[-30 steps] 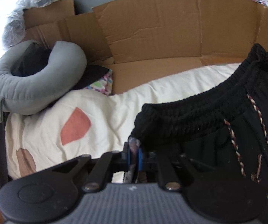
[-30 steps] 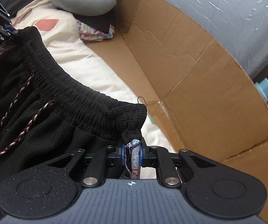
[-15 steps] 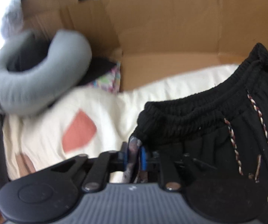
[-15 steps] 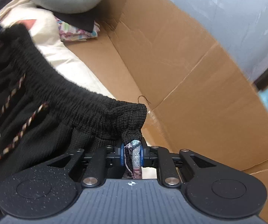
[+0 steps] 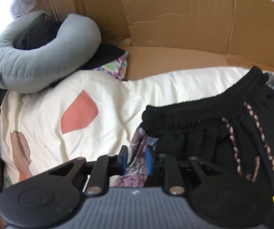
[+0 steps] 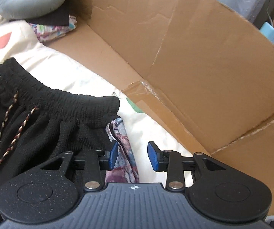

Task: Fold clothes
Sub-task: 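Lower the shorts flat onto the duvet and open both grippers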

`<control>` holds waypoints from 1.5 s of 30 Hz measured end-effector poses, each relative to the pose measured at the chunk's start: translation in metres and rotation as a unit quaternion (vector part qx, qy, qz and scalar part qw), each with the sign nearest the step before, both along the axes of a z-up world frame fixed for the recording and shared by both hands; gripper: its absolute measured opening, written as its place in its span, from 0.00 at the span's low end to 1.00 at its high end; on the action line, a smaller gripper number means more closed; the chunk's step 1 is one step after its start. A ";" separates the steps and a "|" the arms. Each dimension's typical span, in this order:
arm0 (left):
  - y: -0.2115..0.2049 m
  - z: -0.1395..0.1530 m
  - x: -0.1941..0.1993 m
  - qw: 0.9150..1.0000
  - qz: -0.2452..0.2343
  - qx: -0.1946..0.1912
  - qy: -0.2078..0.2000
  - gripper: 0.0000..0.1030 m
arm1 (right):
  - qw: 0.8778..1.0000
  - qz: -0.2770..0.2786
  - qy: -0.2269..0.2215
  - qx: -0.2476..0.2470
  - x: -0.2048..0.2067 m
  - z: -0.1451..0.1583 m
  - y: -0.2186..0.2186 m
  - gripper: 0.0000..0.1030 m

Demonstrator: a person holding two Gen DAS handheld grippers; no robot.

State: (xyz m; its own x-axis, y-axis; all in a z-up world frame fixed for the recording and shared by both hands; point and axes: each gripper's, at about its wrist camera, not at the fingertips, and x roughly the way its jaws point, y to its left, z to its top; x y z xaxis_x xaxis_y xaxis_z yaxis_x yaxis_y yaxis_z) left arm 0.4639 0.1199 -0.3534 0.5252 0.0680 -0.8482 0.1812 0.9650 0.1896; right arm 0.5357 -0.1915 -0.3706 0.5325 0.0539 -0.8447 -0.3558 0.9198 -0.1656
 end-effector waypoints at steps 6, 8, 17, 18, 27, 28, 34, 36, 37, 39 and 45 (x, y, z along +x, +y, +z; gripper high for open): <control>-0.014 0.015 -0.017 0.999 0.013 -0.043 -0.016 0.21 | 1.000 0.029 0.000 0.004 -0.016 0.020 -0.011 0.40; -0.018 0.021 -0.029 0.998 0.026 -0.058 -0.024 0.21 | 1.000 0.028 0.000 0.012 -0.026 0.027 -0.015 0.40; -0.039 0.027 -0.105 0.994 0.035 -0.103 -0.021 0.21 | 0.999 0.020 0.016 0.026 -0.085 0.052 -0.048 0.40; -0.042 0.028 -0.113 0.993 0.036 -0.108 -0.020 0.21 | 0.999 0.016 0.016 0.030 -0.094 0.054 -0.052 0.40; -0.071 0.035 -0.188 0.989 0.033 -0.144 0.024 0.21 | 0.997 -0.024 0.021 0.072 -0.170 0.070 -0.093 0.39; -0.074 0.037 -0.195 0.989 0.030 -0.145 0.028 0.21 | 0.997 -0.028 0.019 0.076 -0.177 0.071 -0.097 0.39; -0.093 0.039 -0.227 0.985 0.017 -0.166 0.047 0.20 | 0.995 -0.047 0.012 0.089 -0.218 0.077 -0.119 0.39; -0.099 0.039 -0.237 0.984 0.011 -0.172 0.052 0.20 | 0.994 -0.051 0.006 0.093 -0.231 0.079 -0.126 0.39; -0.102 0.039 -0.242 0.983 0.008 -0.175 0.055 0.20 | 0.994 -0.055 0.002 0.096 -0.237 0.079 -0.131 0.39; -0.108 0.039 -0.252 0.982 0.001 -0.180 0.061 0.20 | 0.993 -0.068 0.002 0.100 -0.250 0.078 -0.138 0.39; -0.125 0.029 -0.277 0.977 -0.024 -0.195 0.085 0.20 | 0.989 -0.106 0.008 0.104 -0.295 0.067 -0.162 0.39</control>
